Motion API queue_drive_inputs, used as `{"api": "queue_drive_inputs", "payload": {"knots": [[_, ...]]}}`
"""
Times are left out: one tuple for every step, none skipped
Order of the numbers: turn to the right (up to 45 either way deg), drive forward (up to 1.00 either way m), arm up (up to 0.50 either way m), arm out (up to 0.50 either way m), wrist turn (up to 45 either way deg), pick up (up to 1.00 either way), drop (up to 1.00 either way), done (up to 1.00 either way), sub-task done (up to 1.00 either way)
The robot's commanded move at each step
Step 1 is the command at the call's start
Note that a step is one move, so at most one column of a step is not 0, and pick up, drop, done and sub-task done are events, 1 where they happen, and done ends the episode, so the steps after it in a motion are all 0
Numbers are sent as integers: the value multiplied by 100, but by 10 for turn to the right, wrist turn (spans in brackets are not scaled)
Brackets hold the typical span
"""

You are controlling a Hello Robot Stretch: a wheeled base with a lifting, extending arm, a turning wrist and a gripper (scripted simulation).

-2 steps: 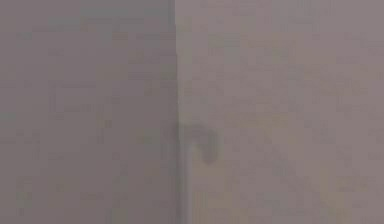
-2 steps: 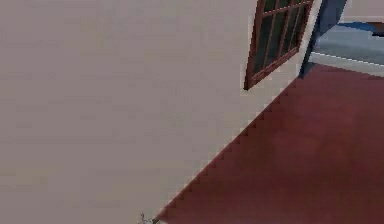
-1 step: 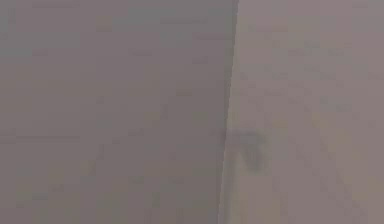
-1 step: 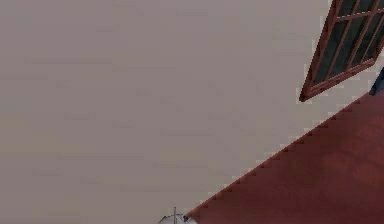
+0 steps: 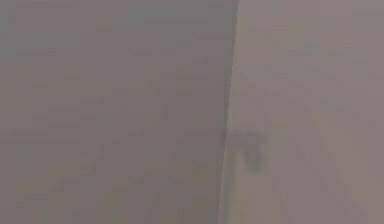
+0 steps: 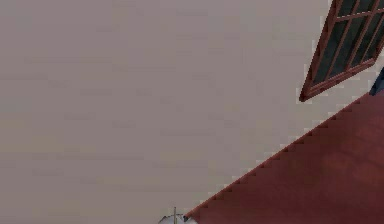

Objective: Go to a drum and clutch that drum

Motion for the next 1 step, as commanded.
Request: {"api": "queue_drive_inputs", "payload": {"knots": [[0,0,0,8,0,0,0,0,0]]}}
